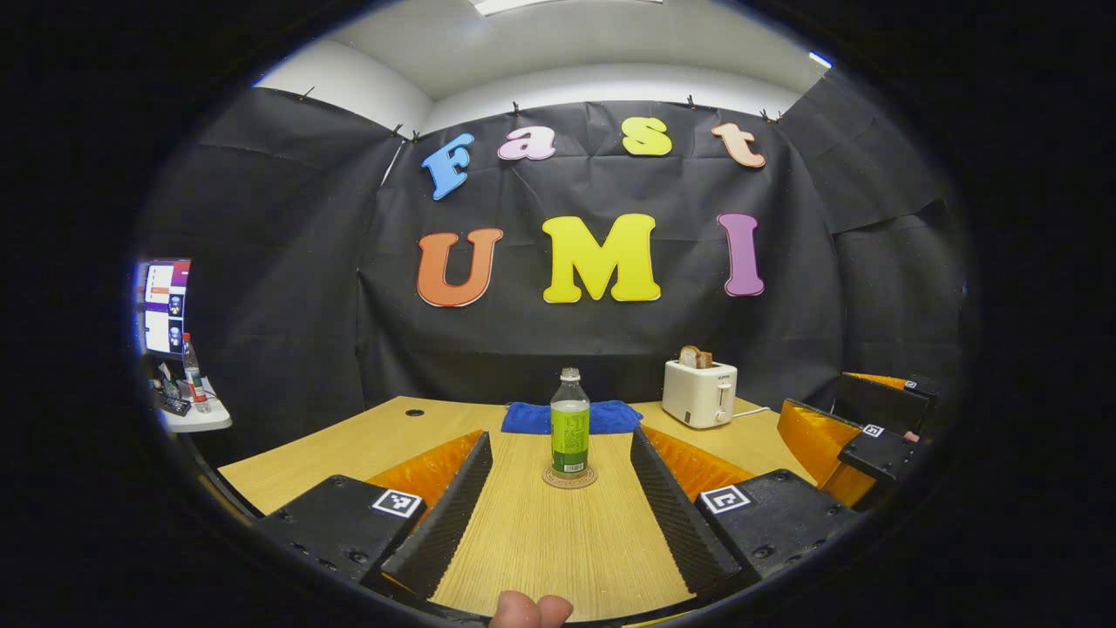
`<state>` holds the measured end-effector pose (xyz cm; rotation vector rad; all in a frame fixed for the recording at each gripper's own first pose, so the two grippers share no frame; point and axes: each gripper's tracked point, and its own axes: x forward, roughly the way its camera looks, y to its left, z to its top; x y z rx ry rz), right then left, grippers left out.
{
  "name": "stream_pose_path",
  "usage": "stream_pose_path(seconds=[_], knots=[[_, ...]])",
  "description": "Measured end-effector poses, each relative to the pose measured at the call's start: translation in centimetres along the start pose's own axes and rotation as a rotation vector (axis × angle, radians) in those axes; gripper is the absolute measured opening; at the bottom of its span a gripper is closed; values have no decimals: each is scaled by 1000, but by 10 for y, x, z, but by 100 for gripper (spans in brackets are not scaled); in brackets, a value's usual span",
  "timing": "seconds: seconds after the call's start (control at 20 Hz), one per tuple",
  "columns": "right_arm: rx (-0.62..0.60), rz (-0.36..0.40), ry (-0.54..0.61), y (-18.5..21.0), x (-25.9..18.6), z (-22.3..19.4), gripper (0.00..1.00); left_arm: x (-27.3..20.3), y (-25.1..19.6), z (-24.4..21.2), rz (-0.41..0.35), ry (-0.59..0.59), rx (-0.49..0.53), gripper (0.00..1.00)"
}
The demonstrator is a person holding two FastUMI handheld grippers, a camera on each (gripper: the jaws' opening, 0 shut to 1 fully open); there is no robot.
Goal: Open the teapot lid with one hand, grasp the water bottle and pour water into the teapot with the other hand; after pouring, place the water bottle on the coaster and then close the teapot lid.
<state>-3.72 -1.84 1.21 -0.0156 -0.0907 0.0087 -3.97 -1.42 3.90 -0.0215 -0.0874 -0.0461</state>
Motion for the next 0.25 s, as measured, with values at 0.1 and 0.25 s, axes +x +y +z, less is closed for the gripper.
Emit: stream_pose_path(seconds=[0.1, 0.25], knots=[[-4, -2, 2, 1, 1, 0, 95, 1, 0, -1, -1, 0, 4, 100], [-1, -2, 6, 0, 1, -2, 95, 3, 1, -5, -1, 10, 12, 100]])
